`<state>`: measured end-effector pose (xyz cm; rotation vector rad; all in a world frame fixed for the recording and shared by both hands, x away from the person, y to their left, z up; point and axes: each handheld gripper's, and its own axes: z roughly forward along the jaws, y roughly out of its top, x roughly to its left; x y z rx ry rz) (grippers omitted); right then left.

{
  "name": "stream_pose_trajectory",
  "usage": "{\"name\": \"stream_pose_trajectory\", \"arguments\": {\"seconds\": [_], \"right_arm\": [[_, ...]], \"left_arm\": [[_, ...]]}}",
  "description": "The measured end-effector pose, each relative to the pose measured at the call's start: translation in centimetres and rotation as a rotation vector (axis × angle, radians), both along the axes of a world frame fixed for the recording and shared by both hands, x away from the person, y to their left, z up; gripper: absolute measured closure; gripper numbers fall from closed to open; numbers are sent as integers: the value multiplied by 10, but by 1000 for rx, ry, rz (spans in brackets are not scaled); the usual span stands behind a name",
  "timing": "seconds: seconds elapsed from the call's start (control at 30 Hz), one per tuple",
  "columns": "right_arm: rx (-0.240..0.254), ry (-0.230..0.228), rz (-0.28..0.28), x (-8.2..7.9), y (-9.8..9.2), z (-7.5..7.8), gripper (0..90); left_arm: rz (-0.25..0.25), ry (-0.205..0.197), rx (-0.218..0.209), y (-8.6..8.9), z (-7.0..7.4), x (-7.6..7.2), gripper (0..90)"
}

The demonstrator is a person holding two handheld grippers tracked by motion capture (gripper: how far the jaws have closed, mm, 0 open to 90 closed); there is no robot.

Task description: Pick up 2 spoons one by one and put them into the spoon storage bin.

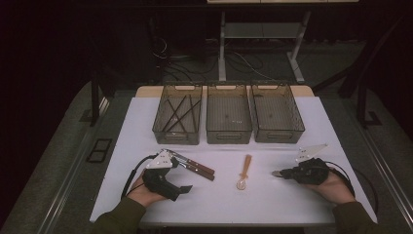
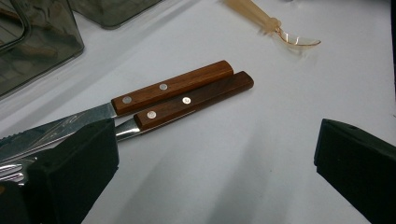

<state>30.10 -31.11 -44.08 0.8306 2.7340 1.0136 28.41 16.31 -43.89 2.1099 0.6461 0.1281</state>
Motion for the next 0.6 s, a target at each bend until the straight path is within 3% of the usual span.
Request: {"name": "stream_pose_trajectory", "arguments": {"seconds": [0.37, 0.6], "right_arm": [[5, 0, -7, 0, 0, 2, 866], [61, -33, -50, 3, -2, 10, 868]], "left_arm": [[0, -1, -1, 0, 0, 0, 0], [-1, -3, -3, 0, 0, 0, 0]]}}
